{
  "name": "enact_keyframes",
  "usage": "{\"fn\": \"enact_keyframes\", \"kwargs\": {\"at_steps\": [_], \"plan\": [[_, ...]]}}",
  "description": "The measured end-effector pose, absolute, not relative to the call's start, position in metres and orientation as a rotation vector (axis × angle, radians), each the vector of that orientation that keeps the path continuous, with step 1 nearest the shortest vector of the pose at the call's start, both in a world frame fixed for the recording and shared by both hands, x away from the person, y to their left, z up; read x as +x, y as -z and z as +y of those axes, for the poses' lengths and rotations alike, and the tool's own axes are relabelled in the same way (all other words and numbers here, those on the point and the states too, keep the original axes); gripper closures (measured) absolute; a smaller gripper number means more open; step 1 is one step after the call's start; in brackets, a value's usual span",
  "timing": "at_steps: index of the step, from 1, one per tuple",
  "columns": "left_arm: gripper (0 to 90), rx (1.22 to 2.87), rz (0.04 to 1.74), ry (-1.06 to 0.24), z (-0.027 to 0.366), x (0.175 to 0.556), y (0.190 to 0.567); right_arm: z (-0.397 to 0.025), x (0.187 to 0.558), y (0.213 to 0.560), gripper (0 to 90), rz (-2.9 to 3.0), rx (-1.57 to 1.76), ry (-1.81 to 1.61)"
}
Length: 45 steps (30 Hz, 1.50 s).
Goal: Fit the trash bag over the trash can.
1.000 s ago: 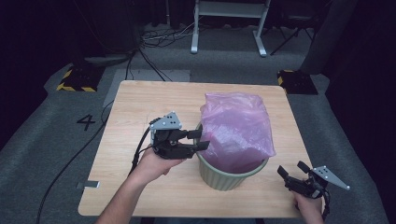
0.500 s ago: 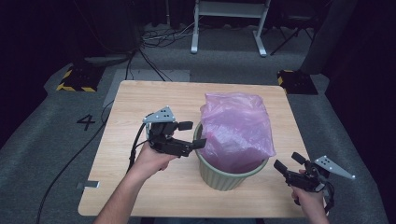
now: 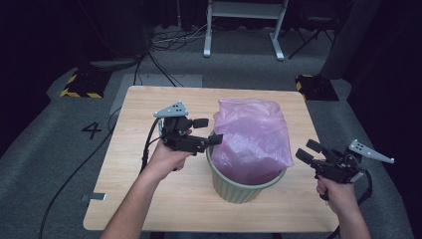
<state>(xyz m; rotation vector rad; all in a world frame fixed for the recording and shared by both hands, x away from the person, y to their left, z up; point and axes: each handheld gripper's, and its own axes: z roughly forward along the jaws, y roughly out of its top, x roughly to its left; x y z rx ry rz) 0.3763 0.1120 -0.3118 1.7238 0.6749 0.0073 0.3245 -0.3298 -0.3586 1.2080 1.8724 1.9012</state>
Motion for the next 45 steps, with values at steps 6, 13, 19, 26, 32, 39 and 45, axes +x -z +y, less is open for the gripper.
{"fn": "enact_keyframes", "kwargs": {"at_steps": [6,13,19,26,32,39,45], "plan": [[17.2,1.731,0.695,0.016,0.106,0.386,0.311,-0.319,0.328,0.352,21.9,1.910,1.185,-1.969],[21.4,1.732,0.736,0.034,0.098,0.398,0.317,-0.301,0.341,0.347,26.5,1.948,1.244,-1.921],[21.0,1.733,0.718,0.031,0.091,0.399,0.320,-0.281,0.354,0.338,53.0,1.971,1.219,-1.893],[21.3,1.742,0.679,0.015,0.093,0.388,0.315,-0.266,0.337,0.334,80.1,2.052,0.975,-1.827],[23.2,1.768,0.574,-0.013,0.094,0.370,0.299,-0.251,0.315,0.328,85.8,2.220,0.718,-1.669],[25.5,1.801,0.467,-0.108,0.081,0.344,0.283,-0.246,0.315,0.329,86.7,2.217,0.696,-1.613],[32.9,1.767,0.465,-0.121,0.082,0.345,0.281,-0.248,0.314,0.332,86.9,2.182,0.645,-1.631]]}}
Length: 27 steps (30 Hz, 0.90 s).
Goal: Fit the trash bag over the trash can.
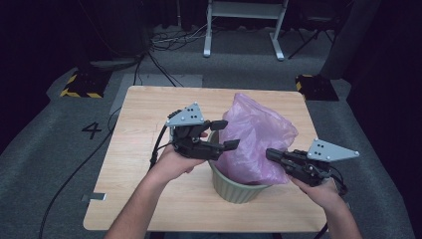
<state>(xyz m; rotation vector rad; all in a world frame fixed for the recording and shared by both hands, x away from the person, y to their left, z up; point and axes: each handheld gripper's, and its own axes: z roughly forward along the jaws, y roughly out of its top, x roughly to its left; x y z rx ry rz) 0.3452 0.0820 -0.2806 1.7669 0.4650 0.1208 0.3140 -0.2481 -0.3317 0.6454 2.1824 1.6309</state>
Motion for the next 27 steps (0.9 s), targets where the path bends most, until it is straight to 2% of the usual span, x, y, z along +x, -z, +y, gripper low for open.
{"fn": "enact_keyframes", "kwargs": {"at_steps": [4,10,12,14,19,22,27], "plan": [[30.1,1.812,0.501,-0.145,0.077,0.347,0.284,-0.249,0.318,0.330,86.9,2.132,0.656,-1.593],[27.4,1.721,0.541,-0.196,0.091,0.349,0.277,-0.256,0.329,0.331,88.1,2.089,0.725,-1.588],[26.8,1.712,0.544,-0.196,0.093,0.350,0.275,-0.259,0.331,0.332,88.3,2.082,0.745,-1.599],[27.7,1.692,0.488,-0.120,0.094,0.349,0.272,-0.260,0.332,0.333,88.3,2.081,0.752,-1.605],[31.5,1.895,0.342,0.064,0.061,0.339,0.280,-0.257,0.332,0.332,88.5,2.088,0.742,-1.612],[32.4,1.987,0.344,0.054,0.042,0.337,0.287,-0.256,0.331,0.331,88.3,2.098,0.728,-1.624],[32.3,2.014,0.375,-0.026,0.032,0.341,0.294,-0.257,0.326,0.330,87.9,2.104,0.698,-1.673]]}}
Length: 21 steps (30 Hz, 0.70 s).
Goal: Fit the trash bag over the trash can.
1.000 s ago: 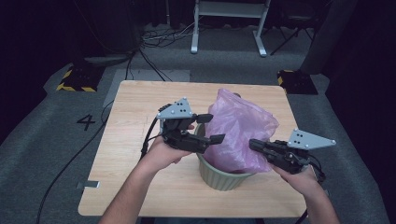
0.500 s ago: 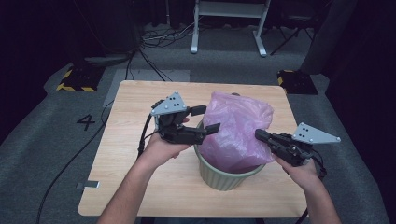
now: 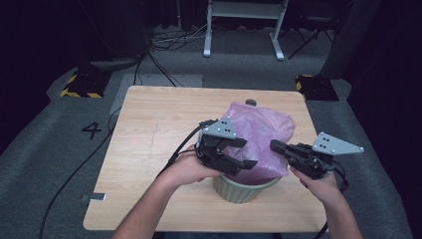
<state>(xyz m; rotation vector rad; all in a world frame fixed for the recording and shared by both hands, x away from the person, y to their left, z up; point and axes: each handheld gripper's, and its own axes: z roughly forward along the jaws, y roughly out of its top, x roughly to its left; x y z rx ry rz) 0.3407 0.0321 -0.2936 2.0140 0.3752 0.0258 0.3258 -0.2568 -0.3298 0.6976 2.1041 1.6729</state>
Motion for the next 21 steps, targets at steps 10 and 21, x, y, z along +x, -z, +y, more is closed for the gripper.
{"fn": "enact_keyframes", "kwargs": {"at_steps": [10,21], "plan": [[34.2,2.094,0.434,-0.076,0.029,0.343,0.308,-0.255,0.314,0.334,76.9,2.248,0.631,-1.753],[34.1,2.125,0.461,-0.058,0.026,0.346,0.312,-0.310,0.311,0.322,35.5,2.064,0.778,-1.701]]}}
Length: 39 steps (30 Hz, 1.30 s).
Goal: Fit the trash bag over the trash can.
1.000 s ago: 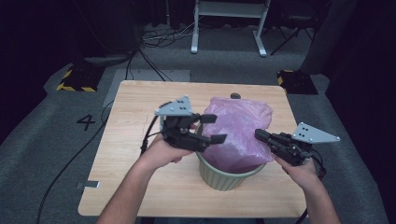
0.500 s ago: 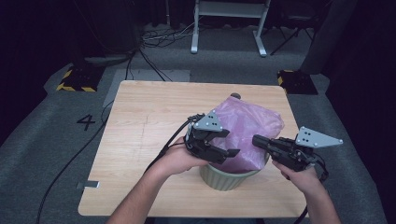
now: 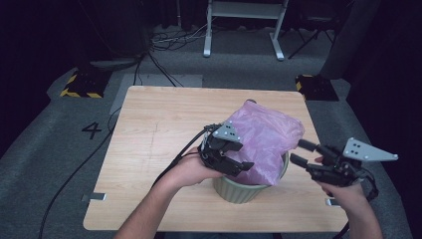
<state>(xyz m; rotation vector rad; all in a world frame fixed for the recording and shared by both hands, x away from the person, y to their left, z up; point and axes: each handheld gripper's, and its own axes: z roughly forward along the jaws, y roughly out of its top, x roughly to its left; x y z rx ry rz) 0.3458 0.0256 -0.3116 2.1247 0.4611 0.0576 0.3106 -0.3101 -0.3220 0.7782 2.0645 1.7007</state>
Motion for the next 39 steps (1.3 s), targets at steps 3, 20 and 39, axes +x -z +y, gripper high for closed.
{"fn": "enact_keyframes", "kwargs": {"at_steps": [3,20,39], "plan": [[34.1,2.130,0.462,-0.052,0.026,0.346,0.312,-0.326,0.333,0.320,26.2,1.965,0.877,-1.676],[33.4,2.111,0.505,-0.060,0.025,0.354,0.315,-0.314,0.385,0.323,79.0,2.069,0.932,-1.764],[31.0,1.829,0.562,-0.036,0.055,0.355,0.292,-0.240,0.305,0.317,86.2,2.249,0.398,-1.615]]}}
